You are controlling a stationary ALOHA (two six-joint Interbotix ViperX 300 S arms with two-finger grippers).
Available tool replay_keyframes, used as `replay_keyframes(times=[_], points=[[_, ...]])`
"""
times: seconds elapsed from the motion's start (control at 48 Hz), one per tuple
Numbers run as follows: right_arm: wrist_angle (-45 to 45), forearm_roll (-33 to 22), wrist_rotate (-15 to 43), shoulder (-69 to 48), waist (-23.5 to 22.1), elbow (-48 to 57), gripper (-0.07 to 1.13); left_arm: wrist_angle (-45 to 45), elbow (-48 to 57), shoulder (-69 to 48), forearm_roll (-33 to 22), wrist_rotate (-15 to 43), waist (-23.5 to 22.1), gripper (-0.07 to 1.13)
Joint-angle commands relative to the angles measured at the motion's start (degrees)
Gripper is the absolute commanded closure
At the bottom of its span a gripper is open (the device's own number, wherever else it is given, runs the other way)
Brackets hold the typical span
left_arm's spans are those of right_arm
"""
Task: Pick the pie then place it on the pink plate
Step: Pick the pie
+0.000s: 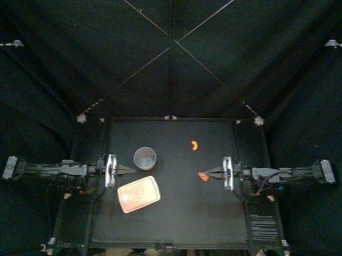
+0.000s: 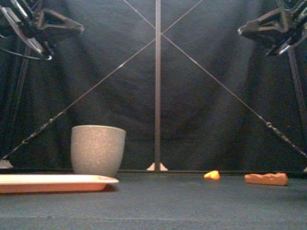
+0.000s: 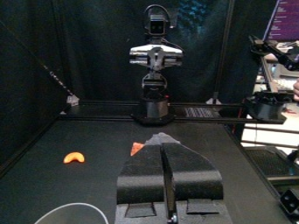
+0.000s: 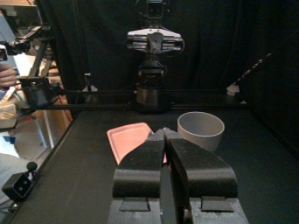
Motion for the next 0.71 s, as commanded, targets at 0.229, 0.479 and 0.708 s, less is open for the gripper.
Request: replay_keyframes(times=[0.229, 0.479, 0.708], points=[[7.2, 6.6, 4.1, 10.2, -5.0, -3.1, 1.05, -0.2, -1.8, 0.7, -0.1, 0.2, 0.2, 1.06], [32.7, 7.9, 5.1, 18.1, -13.0, -7.7, 0.98, -0.2, -1.8, 0.7, 0.0, 0.2, 0.1, 1.06], [35.8, 8.2, 7.2, 18.6, -15.2, -8.2, 0.33, -0.2, -1.6, 0.7, 0.0, 0.3, 0.2, 1.06]])
